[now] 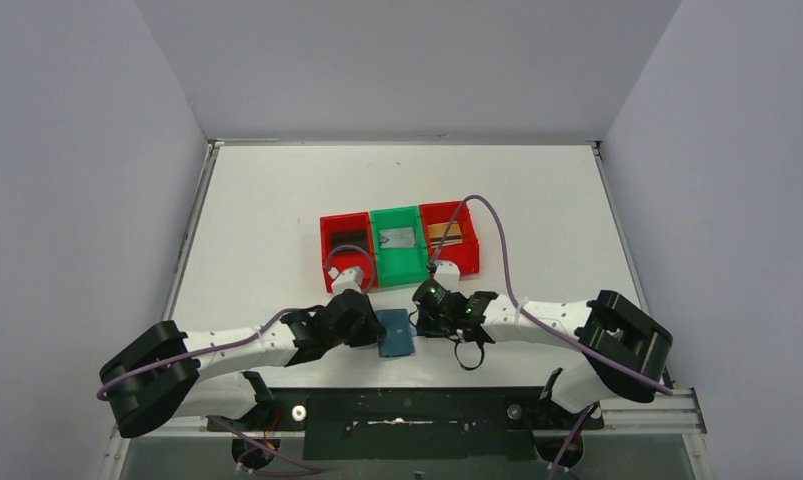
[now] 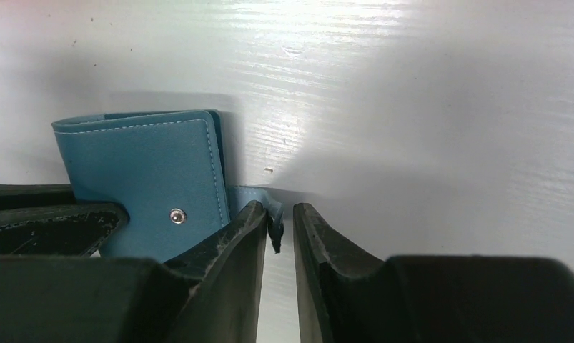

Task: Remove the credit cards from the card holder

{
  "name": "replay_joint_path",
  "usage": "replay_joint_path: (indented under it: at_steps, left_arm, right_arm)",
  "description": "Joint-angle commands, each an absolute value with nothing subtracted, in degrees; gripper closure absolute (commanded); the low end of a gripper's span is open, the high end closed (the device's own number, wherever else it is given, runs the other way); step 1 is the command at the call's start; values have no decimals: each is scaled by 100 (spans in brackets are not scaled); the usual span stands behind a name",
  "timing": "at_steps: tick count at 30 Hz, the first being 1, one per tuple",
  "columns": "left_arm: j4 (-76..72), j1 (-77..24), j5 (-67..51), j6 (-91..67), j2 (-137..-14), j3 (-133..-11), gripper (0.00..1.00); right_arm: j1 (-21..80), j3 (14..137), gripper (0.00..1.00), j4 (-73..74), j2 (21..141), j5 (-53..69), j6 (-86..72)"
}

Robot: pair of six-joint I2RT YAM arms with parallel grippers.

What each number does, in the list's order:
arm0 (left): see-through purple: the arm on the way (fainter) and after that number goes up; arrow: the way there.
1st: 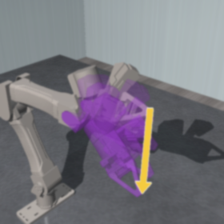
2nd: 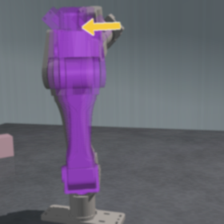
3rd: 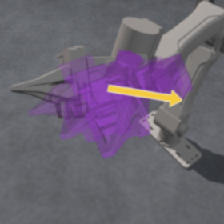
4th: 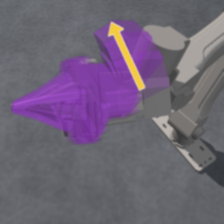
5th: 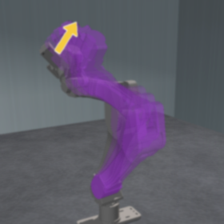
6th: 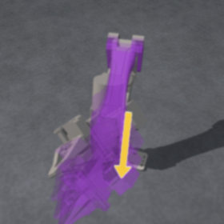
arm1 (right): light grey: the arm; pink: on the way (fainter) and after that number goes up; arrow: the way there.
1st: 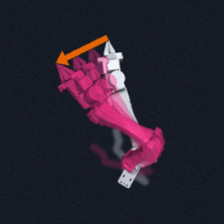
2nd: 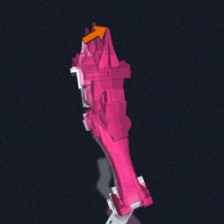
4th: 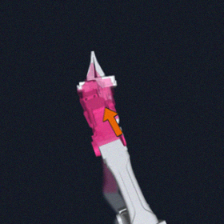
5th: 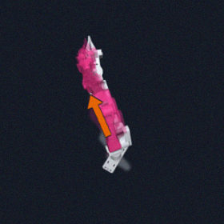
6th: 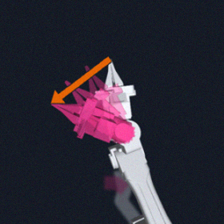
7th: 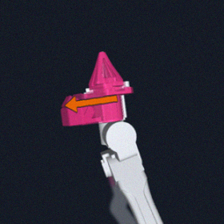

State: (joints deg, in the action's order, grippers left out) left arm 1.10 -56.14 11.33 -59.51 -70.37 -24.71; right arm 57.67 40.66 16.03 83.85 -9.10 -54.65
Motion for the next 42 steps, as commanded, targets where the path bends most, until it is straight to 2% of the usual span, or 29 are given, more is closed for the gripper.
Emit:
replay_joint_path:
  at_steps: [1,6,7,10,15,17,22,26,35,42]
  left_arm:
    - [452,-5599,1240,-5723,-7127,-2628,89]
    - [483,-5599,1230,-5717,-7137,-2628,88]
    - [495,-5599,1230,-5713,-7141,-2628,88]
    - [545,-5599,1253,-5692,-7137,-2651,84]
    - [883,-5599,1465,-5696,-7031,-2788,61]
    - [1093,-5599,1536,-5700,-6921,-2885,48]
    - [1389,-5593,1759,-5744,-6351,-2953,37]
    - [1697,-5590,2145,-5866,-5707,-2968,35]
    - [3107,-5565,2876,-6387,-4372,-2945,34]
    - [2873,-5546,2440,-6347,-3991,-2715,33]
  right_arm:
    - [5567,3790,77,785,8139,-513,-5451]
    - [5412,3613,79,583,8049,-413,-5454]
    - [5385,3590,82,539,8049,-361,-5431]
    - [5348,3594,99,461,8025,-185,-5346]
    - [5361,3734,100,923,7622,-441,-5272]
    - [5351,3847,100,1262,7314,-646,-5132]
    - [5349,4152,100,1352,6752,-122,-4547]
    - [5493,4352,100,975,6840,591,-4393]
    - [5718,5022,100,783,7725,535,-4481]
    - [5352,4156,100,590,7223,36,-5192]
